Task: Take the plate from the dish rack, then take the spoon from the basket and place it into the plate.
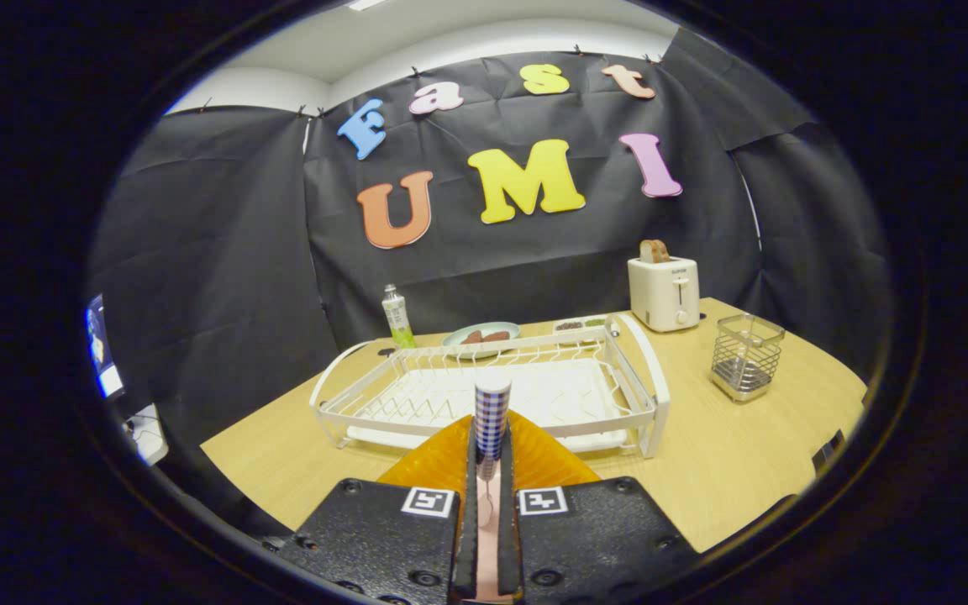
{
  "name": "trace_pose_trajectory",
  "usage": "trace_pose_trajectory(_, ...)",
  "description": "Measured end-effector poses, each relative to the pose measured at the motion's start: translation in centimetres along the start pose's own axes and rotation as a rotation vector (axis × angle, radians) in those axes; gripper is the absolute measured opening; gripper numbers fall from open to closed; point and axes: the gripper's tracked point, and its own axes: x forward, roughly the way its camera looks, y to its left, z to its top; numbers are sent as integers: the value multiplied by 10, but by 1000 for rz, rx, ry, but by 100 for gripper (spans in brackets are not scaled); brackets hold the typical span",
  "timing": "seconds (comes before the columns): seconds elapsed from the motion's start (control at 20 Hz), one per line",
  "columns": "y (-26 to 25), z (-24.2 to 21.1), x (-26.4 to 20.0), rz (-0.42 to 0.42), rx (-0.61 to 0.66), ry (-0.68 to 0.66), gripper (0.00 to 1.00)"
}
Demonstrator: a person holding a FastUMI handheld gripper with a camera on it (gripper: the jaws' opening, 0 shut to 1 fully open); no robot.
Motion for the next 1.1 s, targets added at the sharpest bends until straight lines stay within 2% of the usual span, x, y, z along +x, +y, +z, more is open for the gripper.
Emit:
trace_pose_trajectory(0.2, -13, 3, -6, -38, -29, -15, 19)
trace_pose_trajectory(0.45, -36, 12, -8, -76, -35, -34, 80)
trace_pose_trajectory(0.55, -46, 17, -7, -94, -30, -42, 90)
trace_pose_trajectory(0.65, -52, 23, -8, -102, -20, -51, 96)
trace_pose_trajectory(0.75, -56, 29, -8, -109, -20, -65, 98)
trace_pose_trajectory(1.1, -62, 57, -19, -126, -47, -132, 98)
